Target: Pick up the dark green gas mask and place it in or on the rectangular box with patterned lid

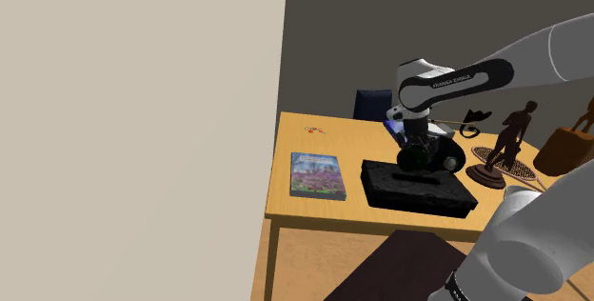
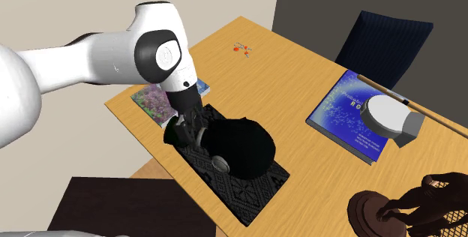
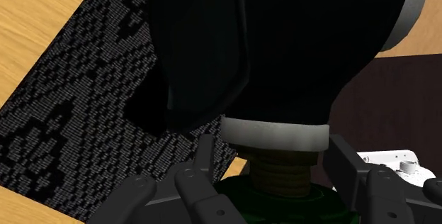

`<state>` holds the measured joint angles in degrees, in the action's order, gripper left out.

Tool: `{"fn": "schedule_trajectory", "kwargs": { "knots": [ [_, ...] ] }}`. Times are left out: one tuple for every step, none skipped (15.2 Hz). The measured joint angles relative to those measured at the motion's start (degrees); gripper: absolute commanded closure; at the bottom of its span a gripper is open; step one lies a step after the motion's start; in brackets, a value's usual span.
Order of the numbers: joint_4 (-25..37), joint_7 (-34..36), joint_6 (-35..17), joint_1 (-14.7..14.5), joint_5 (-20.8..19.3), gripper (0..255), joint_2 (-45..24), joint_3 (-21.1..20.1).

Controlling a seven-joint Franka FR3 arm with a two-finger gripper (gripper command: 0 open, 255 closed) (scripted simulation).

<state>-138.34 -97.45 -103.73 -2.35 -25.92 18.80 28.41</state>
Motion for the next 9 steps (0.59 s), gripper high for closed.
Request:
{"fn": "schedule_trajectory", "kwargs": {
  "knots": [
    [-0.9,0.2,-0.5,0.1,-0.3,255,0.3,0.1],
    [-1.6,0.5,-1.2,0.2,-0.5,255,0.3,0.1],
    [-2.2,0.7,-2.0,0.2,-0.6,255,0.1,0.3],
    [-2.6,0.8,-2.8,0.2,-0.6,255,-0.3,0.4],
    [-3.2,1.0,-3.7,0.2,-0.7,255,-0.7,0.6],
    [-3.7,1.1,-4.6,0.2,-0.7,255,-1.1,0.8],
    [-4.0,1.1,-5.4,0.3,-0.8,255,-1.5,1.0],
    [-4.4,1.3,-6.4,0.2,-0.8,255,-2.2,1.2],
    [-4.6,1.2,-7.4,0.2,-0.8,255,-3.0,1.5]
  ]
}}
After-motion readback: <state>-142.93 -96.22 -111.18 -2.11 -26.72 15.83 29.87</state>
